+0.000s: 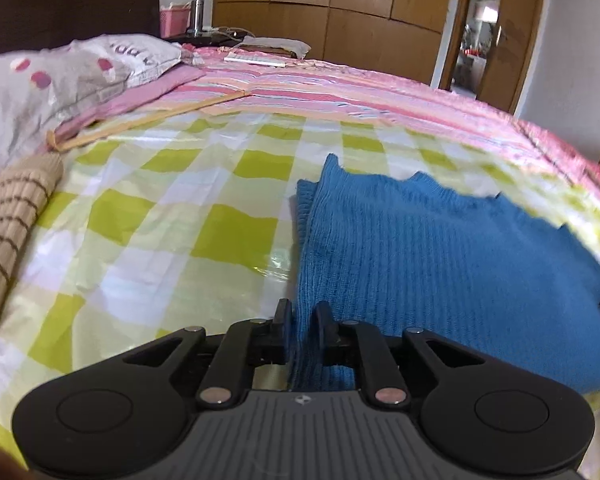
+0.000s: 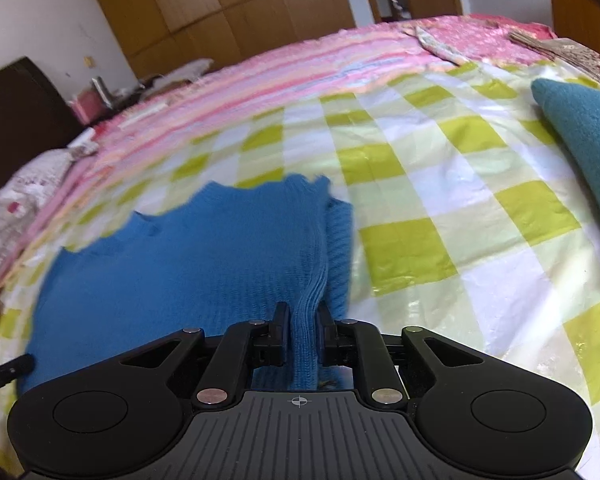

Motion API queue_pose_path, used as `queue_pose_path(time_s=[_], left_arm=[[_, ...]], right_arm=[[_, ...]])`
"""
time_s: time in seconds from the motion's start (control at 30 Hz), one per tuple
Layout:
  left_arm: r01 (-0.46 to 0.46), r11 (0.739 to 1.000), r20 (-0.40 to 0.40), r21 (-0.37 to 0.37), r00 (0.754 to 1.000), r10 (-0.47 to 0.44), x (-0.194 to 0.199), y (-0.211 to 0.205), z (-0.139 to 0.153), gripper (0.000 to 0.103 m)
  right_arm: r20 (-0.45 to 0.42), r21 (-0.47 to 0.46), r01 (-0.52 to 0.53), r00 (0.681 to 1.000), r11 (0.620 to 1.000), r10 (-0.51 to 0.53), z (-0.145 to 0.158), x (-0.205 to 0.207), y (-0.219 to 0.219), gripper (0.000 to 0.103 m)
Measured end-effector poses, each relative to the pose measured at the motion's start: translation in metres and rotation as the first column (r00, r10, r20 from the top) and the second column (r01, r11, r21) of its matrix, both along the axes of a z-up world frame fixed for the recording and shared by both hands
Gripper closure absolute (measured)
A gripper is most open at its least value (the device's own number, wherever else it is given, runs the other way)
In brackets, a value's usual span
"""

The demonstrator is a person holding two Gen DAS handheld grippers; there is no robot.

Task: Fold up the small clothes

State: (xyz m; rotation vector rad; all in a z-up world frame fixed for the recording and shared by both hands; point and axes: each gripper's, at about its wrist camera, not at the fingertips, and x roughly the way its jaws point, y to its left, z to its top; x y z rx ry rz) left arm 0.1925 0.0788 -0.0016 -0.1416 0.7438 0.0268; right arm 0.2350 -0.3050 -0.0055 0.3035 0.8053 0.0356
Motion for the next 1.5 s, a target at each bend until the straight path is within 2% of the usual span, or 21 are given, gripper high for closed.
queue_pose_path(time_s=[0.13,0.27,0.33,0.4,0.43,0.53,0.6,0.67,0.7,0.77,0.8,1.1,1.17,1.27,1.4,1.5], left_arm=[[-0.001,1.000,0.005,0.018,1.000,0.001,-0.002,0.000,0.003,0.081],[-0.011,0.999,0.062,0.046,0.998,0.008,-0.003,-0.005,0.015,0.081],[-0.014,0.998,0.102,0.064,0.995,0.007,0.000,-0.008,0.022,0.081],[0.003,0.998,0.121,0.069,0.993,-0.011,0.006,-0.012,0.026,0.081],[0.011,0.998,0.122,0.068,0.992,-0.020,0.010,-0.014,0.027,0.081],[0.033,0.997,0.119,0.071,0.992,-0.041,0.021,-0.020,0.025,0.081],[0.042,0.997,0.108,0.064,0.993,-0.048,0.027,-0.022,0.020,0.081],[0.048,0.997,0.097,0.055,0.994,-0.053,0.033,-0.023,0.015,0.081],[0.048,0.997,0.093,0.055,0.994,-0.053,0.035,-0.023,0.012,0.081],[0.050,0.997,0.092,0.053,0.994,-0.055,0.037,-0.022,0.009,0.081],[0.050,0.998,0.092,0.050,0.994,-0.054,0.039,-0.022,0.008,0.081],[0.041,0.999,0.181,0.022,0.982,-0.045,0.046,-0.023,0.017,0.081],[0.032,0.999,0.169,0.036,0.985,-0.038,0.052,-0.024,0.012,0.081],[0.021,0.998,0.130,0.057,0.991,-0.028,0.060,-0.025,0.000,0.080],[0.027,0.995,0.139,0.094,0.989,-0.040,0.055,-0.027,0.000,0.080],[0.022,0.996,0.130,0.088,0.991,-0.034,0.054,-0.024,0.001,0.080]], right_arm=[[0.038,-0.043,0.028,0.999,0.999,-0.027,0.015,-0.004,-0.001,0.087],[0.096,-0.046,-0.013,0.995,0.999,0.017,0.033,0.003,0.016,0.087],[0.091,-0.026,-0.073,0.993,0.997,0.076,0.035,0.017,0.036,0.085],[0.083,-0.011,-0.117,0.990,0.993,0.117,0.032,0.035,0.058,0.072],[0.079,-0.007,-0.131,0.988,0.991,0.131,0.029,0.044,0.068,0.070],[0.042,0.023,-0.157,0.987,0.987,0.156,0.018,0.071,0.094,0.068],[0.006,0.011,-0.164,0.987,0.986,0.164,0.008,0.087,0.109,0.068],[-0.013,-0.037,-0.168,0.986,0.985,0.167,0.000,0.097,0.119,0.072],[-0.012,-0.074,-0.157,0.988,0.985,0.156,-0.002,0.099,0.123,0.084],[-0.002,-0.087,-0.150,0.989,0.985,0.151,0.000,0.100,0.123,0.097],[0.009,-0.079,-0.152,0.988,0.985,0.153,0.002,0.100,0.121,0.100],[0.139,-0.004,-0.093,0.986,0.996,0.093,0.027,0.103,0.108,0.101],[0.132,-0.008,-0.083,0.988,0.997,0.083,0.023,0.108,0.109,0.101],[0.104,-0.072,-0.080,0.991,0.994,0.087,0.009,0.118,0.117,0.102],[0.100,-0.087,-0.072,0.992,0.994,0.081,0.001,0.121,0.121,0.102],[0.070,-0.140,-0.100,0.991,0.985,0.110,-0.005,0.122,0.126,0.101]])
